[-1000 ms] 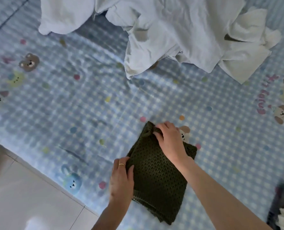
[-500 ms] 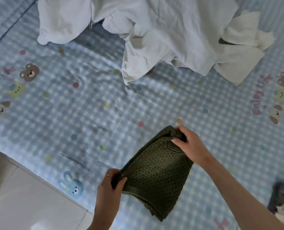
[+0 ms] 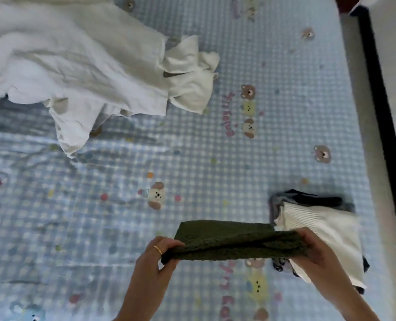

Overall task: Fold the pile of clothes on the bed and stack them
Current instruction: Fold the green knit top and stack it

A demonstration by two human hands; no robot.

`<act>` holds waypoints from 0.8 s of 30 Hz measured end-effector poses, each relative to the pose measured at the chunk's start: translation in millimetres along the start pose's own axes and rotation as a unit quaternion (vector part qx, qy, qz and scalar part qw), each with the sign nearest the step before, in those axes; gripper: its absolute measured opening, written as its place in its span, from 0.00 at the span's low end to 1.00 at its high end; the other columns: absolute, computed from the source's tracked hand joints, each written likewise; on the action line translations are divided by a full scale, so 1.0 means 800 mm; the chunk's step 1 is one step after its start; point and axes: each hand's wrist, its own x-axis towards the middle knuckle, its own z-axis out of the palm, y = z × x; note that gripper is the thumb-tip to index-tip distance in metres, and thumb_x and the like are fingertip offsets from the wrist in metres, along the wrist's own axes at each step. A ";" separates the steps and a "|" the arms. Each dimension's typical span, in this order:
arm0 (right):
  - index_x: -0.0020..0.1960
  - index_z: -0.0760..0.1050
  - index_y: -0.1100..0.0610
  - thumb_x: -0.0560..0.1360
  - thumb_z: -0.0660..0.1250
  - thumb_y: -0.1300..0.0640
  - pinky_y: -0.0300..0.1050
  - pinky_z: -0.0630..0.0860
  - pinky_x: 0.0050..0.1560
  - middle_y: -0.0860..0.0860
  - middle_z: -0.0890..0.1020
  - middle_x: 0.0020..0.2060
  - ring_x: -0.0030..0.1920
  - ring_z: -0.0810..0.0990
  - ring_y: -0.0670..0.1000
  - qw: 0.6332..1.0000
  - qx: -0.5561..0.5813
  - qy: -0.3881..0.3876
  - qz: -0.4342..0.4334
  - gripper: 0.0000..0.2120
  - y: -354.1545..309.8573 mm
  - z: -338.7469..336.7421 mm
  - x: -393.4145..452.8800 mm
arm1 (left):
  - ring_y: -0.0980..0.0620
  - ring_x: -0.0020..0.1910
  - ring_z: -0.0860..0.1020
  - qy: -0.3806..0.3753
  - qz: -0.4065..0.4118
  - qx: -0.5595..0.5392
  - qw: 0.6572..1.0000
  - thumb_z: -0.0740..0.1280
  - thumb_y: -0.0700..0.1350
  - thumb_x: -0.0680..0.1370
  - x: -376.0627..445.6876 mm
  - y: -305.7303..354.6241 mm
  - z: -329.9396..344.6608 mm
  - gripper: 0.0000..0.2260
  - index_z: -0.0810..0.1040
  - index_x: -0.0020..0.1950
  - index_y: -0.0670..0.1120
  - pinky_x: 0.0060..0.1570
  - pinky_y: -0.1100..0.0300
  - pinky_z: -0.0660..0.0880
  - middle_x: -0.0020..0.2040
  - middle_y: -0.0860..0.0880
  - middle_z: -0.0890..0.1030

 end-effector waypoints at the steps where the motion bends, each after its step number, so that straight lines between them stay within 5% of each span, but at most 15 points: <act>1: 0.46 0.72 0.70 0.69 0.62 0.82 0.33 0.71 0.30 0.50 0.80 0.30 0.31 0.76 0.45 1.000 0.003 0.015 0.006 0.12 0.007 -0.018 -0.008 | 0.60 0.43 0.78 -0.014 0.004 0.001 1.000 0.72 0.30 0.70 -0.001 0.012 0.015 0.19 0.80 0.46 0.55 0.42 0.71 0.71 0.42 0.56 0.80; 7: 0.46 0.77 0.62 0.70 0.62 0.78 0.30 0.74 0.31 0.50 0.82 0.33 0.32 0.80 0.40 0.993 0.006 0.116 0.039 0.14 0.054 -0.150 -0.060 | 0.62 0.43 0.79 -0.098 0.001 -0.011 0.995 0.73 0.37 0.71 -0.005 0.079 0.123 0.16 0.79 0.45 0.60 0.42 0.73 0.72 0.43 0.59 0.82; 11: 0.47 0.79 0.58 0.75 0.66 0.62 0.44 0.70 0.43 0.59 0.80 0.39 0.40 0.78 0.49 0.988 0.043 0.146 0.034 0.03 0.093 -0.229 -0.056 | 0.56 0.38 0.79 -0.151 -0.045 -0.082 0.984 0.70 0.37 0.73 0.022 0.115 0.209 0.13 0.77 0.42 0.57 0.38 0.63 0.76 0.41 0.50 0.83; 15: 0.44 0.77 0.54 0.78 0.64 0.57 0.49 0.73 0.42 0.55 0.82 0.39 0.40 0.79 0.51 0.976 -0.002 0.213 0.037 0.05 0.138 -0.284 0.019 | 0.57 0.36 0.79 -0.141 -0.068 -0.097 0.983 0.71 0.36 0.73 0.094 0.125 0.315 0.07 0.77 0.43 0.47 0.35 0.67 0.74 0.37 0.50 0.81; 21: 0.54 0.75 0.55 0.79 0.61 0.55 0.48 0.73 0.45 0.52 0.81 0.45 0.46 0.78 0.54 0.968 -0.096 0.221 0.069 0.07 0.213 -0.289 0.174 | 0.56 0.42 0.79 -0.071 -0.100 -0.037 0.992 0.71 0.42 0.74 0.216 0.103 0.407 0.05 0.76 0.43 0.50 0.36 0.70 0.73 0.42 0.54 0.81; 24: 0.59 0.74 0.57 0.80 0.60 0.55 0.45 0.69 0.48 0.54 0.80 0.52 0.48 0.75 0.51 0.955 -0.109 0.259 0.092 0.11 0.218 -0.290 0.194 | 0.54 0.50 0.78 -0.039 -0.100 0.003 0.994 0.69 0.45 0.76 0.223 0.100 0.415 0.06 0.76 0.51 0.49 0.47 0.62 0.76 0.49 0.54 0.80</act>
